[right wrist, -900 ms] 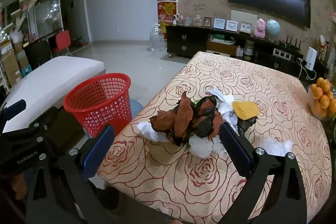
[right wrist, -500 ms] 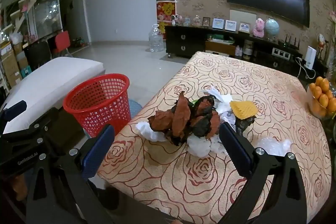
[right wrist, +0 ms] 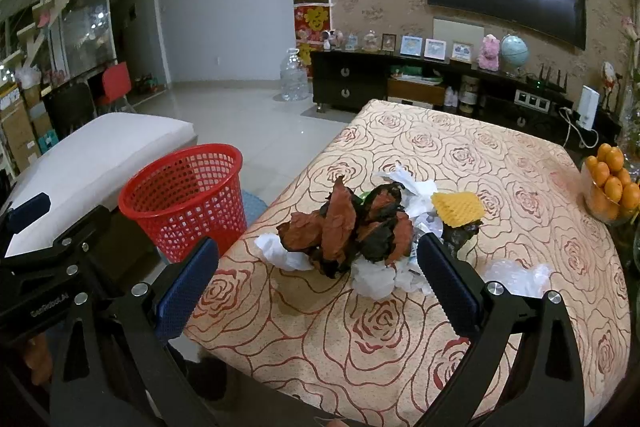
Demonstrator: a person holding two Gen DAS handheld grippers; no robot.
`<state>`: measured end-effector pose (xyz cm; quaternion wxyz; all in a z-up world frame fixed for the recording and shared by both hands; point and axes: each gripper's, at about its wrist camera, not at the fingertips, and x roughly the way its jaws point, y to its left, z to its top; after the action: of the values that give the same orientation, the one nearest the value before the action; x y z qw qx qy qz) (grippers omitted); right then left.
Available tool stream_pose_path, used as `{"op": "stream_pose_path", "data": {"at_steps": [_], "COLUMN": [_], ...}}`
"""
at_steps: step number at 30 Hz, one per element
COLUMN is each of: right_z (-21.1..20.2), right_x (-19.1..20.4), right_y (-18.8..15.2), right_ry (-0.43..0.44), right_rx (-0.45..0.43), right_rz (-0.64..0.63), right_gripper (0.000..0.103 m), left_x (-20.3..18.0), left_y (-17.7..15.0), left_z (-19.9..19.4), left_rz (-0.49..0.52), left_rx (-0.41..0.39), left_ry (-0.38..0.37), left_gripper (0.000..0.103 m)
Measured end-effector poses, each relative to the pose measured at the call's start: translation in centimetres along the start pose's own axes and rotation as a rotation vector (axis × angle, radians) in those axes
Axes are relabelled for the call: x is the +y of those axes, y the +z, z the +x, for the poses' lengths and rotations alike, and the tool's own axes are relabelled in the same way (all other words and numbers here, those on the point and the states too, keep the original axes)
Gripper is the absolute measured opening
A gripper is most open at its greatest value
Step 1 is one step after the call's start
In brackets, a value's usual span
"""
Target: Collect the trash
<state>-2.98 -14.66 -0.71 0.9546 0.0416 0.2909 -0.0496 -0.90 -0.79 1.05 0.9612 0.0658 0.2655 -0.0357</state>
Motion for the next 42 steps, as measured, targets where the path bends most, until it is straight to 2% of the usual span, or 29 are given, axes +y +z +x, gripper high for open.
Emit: {"op": "stream_pose_path", "data": {"at_steps": [42], "right_z": [-0.61], "right_x": [-0.08], "right_y": [0.23], "right_ry": [0.002], "right_rx": [-0.01], "right_rz": [0.004], "right_gripper": [0.096], "left_x": [-0.77], "left_y": [0.05], "left_z": [-0.62], "left_rz": [0.011], "left_rx": [-0.014], "left_ry": [-0.013], "left_gripper": [0.095]}}
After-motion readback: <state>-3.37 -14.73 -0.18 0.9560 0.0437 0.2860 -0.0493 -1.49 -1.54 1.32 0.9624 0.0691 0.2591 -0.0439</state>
